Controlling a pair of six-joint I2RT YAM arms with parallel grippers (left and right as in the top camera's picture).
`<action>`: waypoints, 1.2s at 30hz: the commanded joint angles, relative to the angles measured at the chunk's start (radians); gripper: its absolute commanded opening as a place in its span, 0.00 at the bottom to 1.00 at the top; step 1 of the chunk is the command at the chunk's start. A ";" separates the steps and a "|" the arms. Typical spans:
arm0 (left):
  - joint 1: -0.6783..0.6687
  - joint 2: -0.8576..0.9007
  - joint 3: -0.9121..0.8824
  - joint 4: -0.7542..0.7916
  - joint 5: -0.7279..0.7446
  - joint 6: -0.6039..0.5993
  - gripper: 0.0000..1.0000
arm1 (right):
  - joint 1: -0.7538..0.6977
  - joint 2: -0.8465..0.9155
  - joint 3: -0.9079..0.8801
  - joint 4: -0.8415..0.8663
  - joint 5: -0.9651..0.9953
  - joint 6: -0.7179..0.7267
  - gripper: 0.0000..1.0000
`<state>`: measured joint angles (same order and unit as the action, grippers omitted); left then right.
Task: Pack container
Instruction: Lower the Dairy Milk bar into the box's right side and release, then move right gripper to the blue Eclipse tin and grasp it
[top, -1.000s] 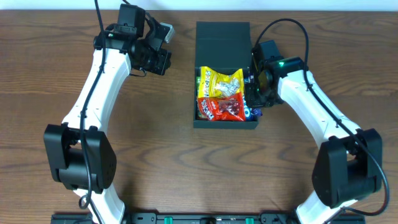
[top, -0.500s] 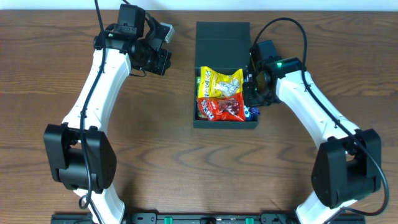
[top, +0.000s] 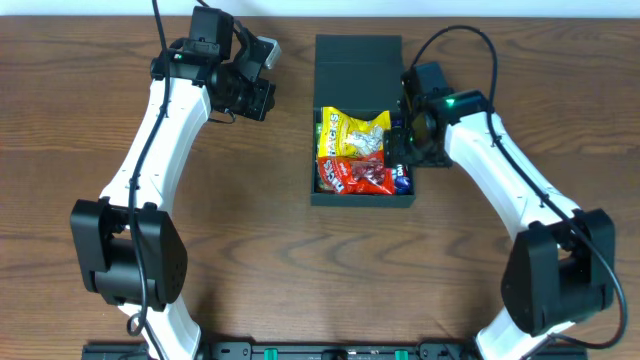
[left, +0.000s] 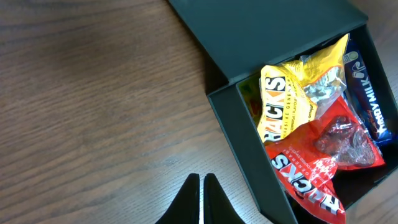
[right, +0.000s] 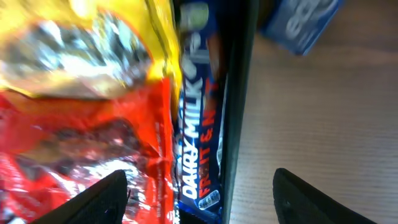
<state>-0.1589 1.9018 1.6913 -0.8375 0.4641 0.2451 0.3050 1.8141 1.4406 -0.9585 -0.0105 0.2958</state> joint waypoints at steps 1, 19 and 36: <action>0.002 -0.019 0.027 -0.004 0.000 0.021 0.06 | -0.013 -0.076 0.087 0.019 0.116 0.055 0.75; 0.002 -0.019 0.027 -0.004 0.000 0.021 0.06 | -0.164 0.132 0.098 0.154 0.118 0.381 0.67; 0.002 -0.019 0.027 -0.002 0.000 0.022 0.06 | -0.164 0.294 0.098 0.221 0.114 0.364 0.69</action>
<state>-0.1589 1.9018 1.6913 -0.8375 0.4637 0.2451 0.1383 2.0888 1.5364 -0.7471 0.1066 0.6926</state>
